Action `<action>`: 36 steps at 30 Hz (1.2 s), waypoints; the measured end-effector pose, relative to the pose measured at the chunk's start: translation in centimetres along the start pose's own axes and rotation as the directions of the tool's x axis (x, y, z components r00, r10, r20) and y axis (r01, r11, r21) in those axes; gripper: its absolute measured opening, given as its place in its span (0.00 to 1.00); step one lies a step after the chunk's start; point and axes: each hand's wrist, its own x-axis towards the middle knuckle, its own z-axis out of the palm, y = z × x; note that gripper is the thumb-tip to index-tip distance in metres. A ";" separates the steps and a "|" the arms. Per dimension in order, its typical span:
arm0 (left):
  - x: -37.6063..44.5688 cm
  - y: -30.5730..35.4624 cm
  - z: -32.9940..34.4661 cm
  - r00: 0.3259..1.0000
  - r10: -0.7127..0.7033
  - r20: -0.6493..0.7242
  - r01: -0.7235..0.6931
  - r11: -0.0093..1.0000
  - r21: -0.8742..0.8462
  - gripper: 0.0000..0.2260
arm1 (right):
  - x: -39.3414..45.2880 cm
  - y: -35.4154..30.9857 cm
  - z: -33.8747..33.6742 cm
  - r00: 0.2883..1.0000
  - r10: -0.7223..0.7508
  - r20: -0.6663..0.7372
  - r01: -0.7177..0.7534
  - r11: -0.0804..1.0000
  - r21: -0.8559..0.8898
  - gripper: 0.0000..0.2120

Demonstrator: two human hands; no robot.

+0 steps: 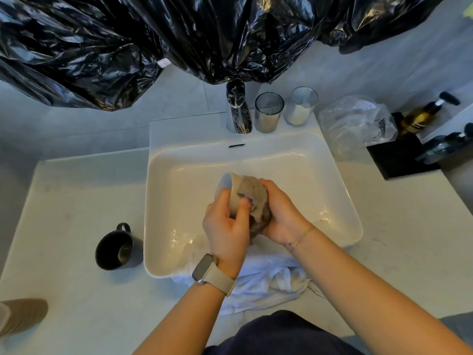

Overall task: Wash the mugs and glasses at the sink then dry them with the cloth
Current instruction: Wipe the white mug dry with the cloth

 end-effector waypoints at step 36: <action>3.2 -3.2 -3.4 0.931 -0.032 0.363 0.113 0.972 -0.204 0.16 | 0.2 0.8 -0.8 0.994 0.036 0.100 -0.069 0.936 0.344 0.34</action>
